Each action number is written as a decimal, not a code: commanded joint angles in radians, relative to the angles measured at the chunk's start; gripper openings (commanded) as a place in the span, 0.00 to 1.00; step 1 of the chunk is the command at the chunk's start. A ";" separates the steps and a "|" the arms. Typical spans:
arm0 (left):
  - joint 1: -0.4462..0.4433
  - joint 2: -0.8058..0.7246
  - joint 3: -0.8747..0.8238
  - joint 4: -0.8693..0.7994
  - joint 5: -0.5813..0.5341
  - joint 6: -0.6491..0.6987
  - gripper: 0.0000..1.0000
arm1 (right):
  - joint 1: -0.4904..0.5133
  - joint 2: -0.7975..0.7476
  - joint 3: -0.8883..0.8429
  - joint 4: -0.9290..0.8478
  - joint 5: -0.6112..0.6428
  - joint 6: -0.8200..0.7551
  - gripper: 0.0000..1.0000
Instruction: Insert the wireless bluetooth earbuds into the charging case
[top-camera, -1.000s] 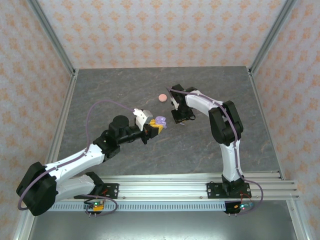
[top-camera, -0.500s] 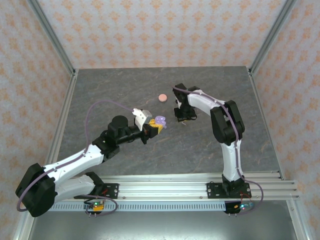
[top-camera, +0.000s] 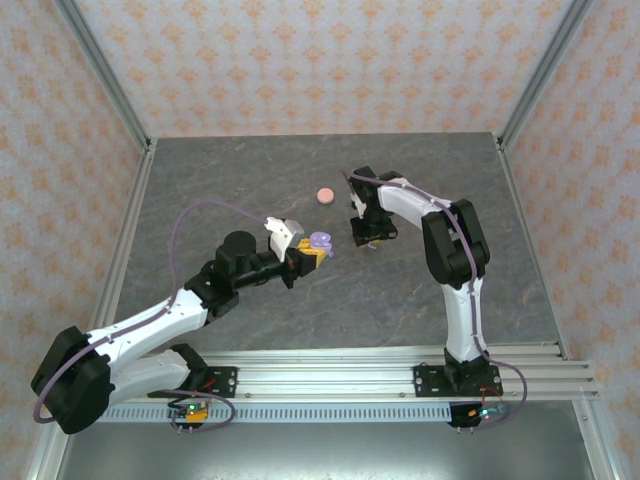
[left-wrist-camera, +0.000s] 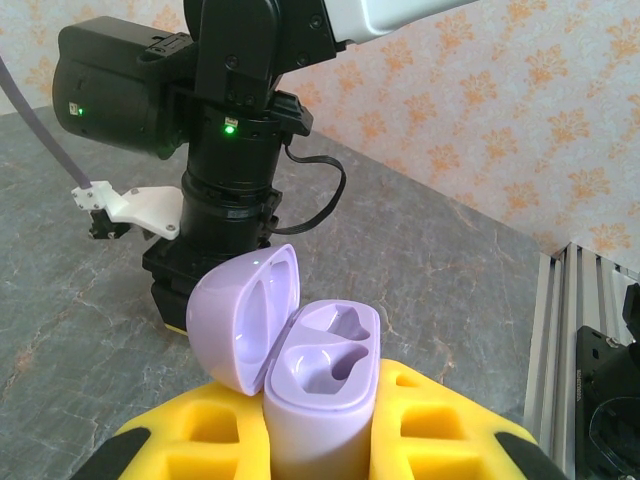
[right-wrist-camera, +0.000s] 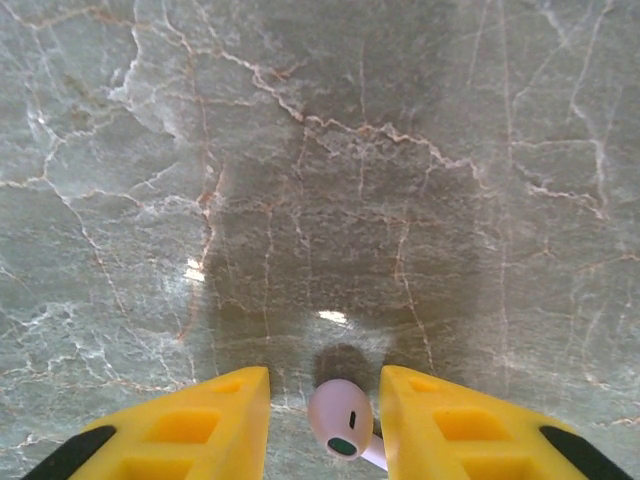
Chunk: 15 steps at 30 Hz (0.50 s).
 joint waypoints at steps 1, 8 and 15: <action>-0.006 -0.018 0.021 0.006 -0.017 -0.005 0.07 | 0.011 0.030 0.014 -0.096 0.023 -0.055 0.34; -0.005 -0.015 0.021 0.006 -0.014 -0.007 0.07 | 0.012 0.035 0.008 -0.083 0.051 0.002 0.20; -0.010 0.021 0.026 0.018 -0.020 -0.012 0.07 | -0.022 -0.042 -0.090 0.064 -0.088 0.141 0.14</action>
